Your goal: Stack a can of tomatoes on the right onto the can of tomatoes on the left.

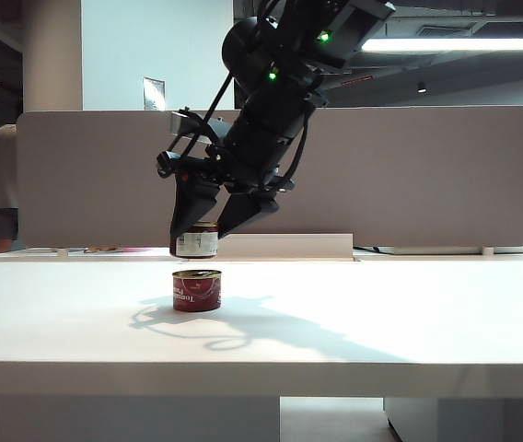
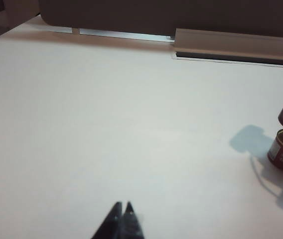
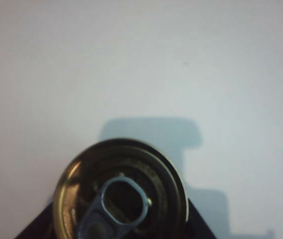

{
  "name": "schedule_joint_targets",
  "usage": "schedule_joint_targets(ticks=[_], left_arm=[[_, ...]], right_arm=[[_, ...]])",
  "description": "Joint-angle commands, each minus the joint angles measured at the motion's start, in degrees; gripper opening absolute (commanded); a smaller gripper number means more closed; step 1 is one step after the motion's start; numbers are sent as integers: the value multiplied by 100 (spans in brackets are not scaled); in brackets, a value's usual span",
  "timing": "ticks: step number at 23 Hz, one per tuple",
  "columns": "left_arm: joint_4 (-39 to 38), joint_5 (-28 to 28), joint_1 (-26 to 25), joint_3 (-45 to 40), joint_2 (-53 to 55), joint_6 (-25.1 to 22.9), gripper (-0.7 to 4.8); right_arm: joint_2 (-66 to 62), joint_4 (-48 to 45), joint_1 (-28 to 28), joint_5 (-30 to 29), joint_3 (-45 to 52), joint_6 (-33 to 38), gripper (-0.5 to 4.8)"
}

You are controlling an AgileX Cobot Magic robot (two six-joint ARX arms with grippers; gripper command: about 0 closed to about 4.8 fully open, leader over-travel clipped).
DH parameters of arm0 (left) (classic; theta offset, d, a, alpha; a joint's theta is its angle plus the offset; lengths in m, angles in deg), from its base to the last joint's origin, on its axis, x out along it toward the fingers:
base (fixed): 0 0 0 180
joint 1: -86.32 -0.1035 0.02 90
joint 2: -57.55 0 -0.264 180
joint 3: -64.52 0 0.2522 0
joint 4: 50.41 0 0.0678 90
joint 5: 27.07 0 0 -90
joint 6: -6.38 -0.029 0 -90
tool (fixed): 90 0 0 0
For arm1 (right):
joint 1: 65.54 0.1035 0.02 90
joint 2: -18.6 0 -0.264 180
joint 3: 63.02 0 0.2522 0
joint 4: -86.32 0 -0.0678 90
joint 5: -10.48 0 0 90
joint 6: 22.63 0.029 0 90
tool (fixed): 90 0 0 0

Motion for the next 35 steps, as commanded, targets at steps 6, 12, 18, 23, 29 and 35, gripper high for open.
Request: schedule_joint_targets(ticks=[6,12,18,23,29,35], left_arm=[[72,9,-7,24,7,-22,-6],[72,9,-7,24,7,-22,-6],[72,7,-7,24,7,-22,-6],[72,4,-7,24,7,-22,-6],[72,4,-7,24,7,-22,-6],[72,7,-7,24,7,-22,-6]], right_arm=[[-28,20,2,13,-42,-20,179],[-28,22,-15,28,-42,-17,179],[-79,20,-15,28,-42,-17,179],[-190,17,-7,-26,-42,-17,179],[-236,122,9,-20,-42,-17,179],[-236,299,7,-15,-42,-17,179]])
